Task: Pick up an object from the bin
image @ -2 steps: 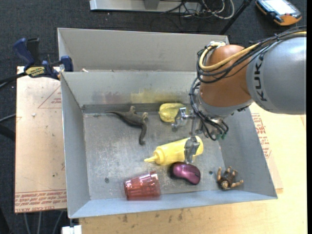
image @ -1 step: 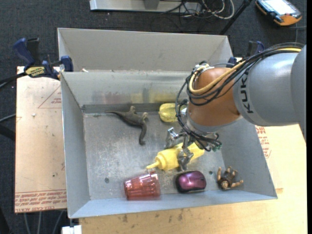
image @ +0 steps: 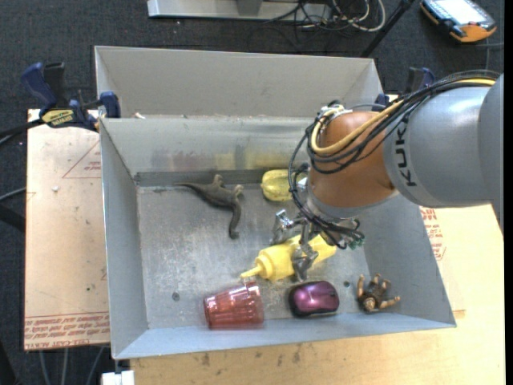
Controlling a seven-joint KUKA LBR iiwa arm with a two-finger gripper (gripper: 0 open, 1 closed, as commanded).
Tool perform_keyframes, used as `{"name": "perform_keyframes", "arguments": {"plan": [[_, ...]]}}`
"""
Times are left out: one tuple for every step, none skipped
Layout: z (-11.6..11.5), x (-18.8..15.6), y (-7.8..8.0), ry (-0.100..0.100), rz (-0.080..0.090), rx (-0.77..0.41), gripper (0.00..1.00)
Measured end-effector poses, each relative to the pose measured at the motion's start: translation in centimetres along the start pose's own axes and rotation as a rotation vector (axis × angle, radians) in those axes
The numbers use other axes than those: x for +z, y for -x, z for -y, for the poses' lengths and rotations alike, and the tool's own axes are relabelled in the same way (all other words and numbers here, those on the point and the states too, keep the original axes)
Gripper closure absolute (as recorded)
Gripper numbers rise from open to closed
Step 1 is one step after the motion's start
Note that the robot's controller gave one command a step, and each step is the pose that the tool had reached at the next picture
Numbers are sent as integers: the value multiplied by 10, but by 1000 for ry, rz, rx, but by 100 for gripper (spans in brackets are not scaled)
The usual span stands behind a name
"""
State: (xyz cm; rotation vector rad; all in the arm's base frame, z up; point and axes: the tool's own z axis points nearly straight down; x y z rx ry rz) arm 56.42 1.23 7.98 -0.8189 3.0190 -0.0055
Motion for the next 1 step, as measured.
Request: {"name": "perform_keyframes", "arguments": {"plan": [[14,-144,17,5,-6,13,100]]}}
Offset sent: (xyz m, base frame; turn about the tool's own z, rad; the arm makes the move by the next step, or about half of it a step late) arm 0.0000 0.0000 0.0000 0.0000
